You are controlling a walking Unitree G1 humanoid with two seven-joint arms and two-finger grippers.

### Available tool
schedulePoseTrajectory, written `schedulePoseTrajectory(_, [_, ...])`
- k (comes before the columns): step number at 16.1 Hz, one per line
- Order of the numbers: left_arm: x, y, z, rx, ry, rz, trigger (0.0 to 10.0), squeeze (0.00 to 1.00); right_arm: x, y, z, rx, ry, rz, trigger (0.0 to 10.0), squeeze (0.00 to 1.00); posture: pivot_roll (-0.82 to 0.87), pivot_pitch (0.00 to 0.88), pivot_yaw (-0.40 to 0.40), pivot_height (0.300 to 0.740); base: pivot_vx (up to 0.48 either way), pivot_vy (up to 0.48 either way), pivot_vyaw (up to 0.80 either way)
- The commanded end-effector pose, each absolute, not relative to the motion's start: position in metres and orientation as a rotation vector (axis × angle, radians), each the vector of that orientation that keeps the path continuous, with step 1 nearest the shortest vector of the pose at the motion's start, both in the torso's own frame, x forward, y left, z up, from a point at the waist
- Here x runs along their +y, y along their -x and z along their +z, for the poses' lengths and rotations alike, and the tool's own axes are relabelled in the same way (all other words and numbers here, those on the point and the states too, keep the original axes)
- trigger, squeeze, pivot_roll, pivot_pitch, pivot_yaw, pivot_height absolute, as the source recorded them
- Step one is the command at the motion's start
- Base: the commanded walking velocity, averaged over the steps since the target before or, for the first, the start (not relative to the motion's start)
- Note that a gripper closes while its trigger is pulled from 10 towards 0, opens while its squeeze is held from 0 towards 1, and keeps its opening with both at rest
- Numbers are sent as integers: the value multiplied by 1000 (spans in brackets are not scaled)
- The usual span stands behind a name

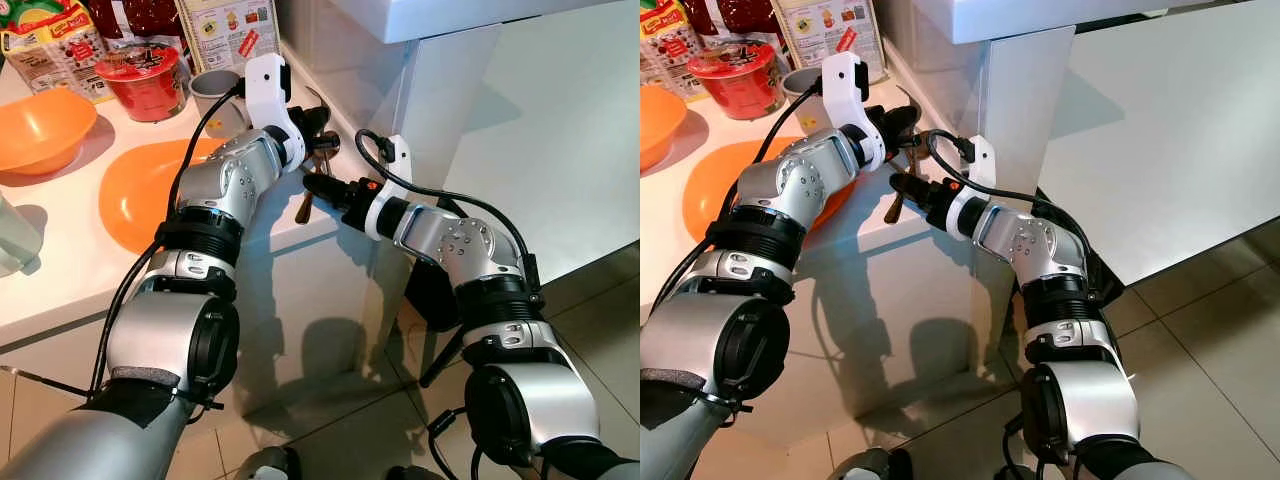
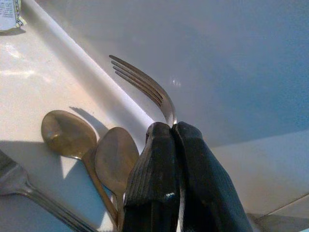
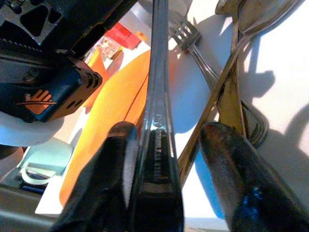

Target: Setting the table

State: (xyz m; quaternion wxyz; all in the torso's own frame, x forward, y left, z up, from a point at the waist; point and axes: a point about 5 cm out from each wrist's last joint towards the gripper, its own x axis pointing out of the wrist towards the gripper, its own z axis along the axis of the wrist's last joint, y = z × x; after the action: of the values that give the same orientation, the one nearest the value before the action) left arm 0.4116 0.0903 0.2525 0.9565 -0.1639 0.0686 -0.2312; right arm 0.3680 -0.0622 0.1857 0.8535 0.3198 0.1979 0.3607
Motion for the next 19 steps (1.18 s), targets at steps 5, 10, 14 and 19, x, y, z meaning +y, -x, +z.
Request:
schedulePoseTrajectory(5, [89,-414,269,85,322,-488,0,0,-63,-371,186,420,-652,734,0,0,-47,85,61,740,0,0,0])
schedulePoseTrajectory(10, [90,-414,268,85,313,-486,0,0,-66,-371,186,404,-642,728,0,0,-48,83,61,740,0,0,0])
schedulePoseTrajectory(14, [92,-414,268,81,288,-480,0,0,-66,-372,186,391,-636,728,0,0,-48,83,61,740,0,0,0])
schedulePoseTrajectory(19, [101,-417,263,89,244,-411,10000,1000,-67,-374,190,371,-621,724,0,0,-46,77,61,740,0,0,0])
